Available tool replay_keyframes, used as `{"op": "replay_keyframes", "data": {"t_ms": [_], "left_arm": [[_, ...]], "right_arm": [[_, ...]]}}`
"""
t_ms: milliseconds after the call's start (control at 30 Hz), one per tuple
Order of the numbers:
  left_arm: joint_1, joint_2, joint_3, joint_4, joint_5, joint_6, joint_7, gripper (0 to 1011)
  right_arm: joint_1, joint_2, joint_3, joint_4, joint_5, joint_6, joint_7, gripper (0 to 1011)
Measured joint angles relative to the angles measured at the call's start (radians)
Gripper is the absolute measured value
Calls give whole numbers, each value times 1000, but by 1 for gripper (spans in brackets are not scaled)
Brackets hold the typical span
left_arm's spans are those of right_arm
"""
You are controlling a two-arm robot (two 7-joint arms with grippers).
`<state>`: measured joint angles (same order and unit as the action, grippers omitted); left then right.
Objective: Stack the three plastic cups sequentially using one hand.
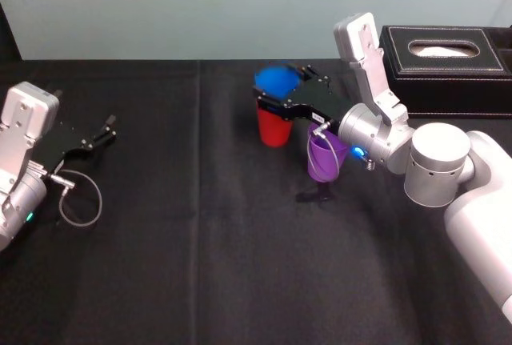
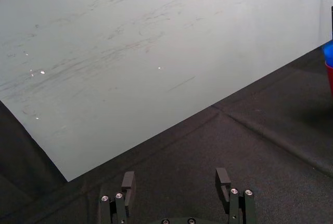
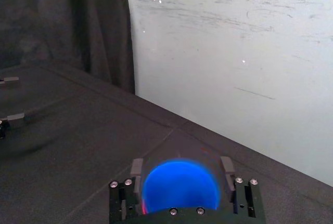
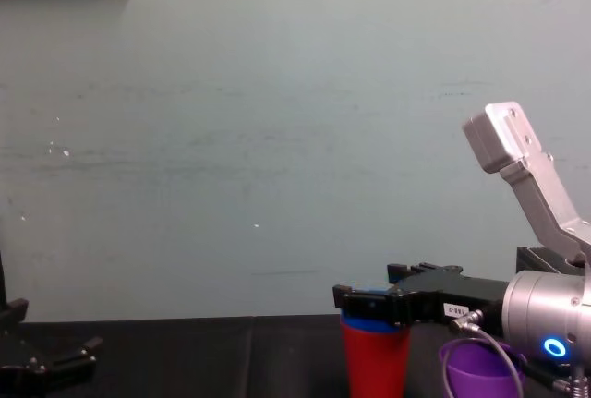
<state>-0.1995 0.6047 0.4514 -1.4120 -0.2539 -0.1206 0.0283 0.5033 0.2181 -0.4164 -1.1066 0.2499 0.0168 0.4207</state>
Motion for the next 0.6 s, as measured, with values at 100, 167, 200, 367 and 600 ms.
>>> {"op": "replay_keyframes", "data": {"t_ms": [100, 167, 200, 367, 600], "left_arm": [[0, 0, 0, 0, 0, 0, 0, 1005], [0, 0, 0, 0, 0, 0, 0, 1005], [0, 0, 0, 0, 0, 0, 0, 1005], [0, 0, 0, 0, 0, 0, 0, 1005], [0, 0, 0, 0, 0, 0, 0, 1005]], "right_arm": [[0, 0, 0, 0, 0, 0, 0, 958], [0, 0, 0, 0, 0, 0, 0, 1002], [0, 0, 0, 0, 0, 1, 0, 1000], [-8, 5, 3, -25, -1, -2, -3, 1000], [-33, 24, 21, -114, -2, 2, -16, 1000]]}}
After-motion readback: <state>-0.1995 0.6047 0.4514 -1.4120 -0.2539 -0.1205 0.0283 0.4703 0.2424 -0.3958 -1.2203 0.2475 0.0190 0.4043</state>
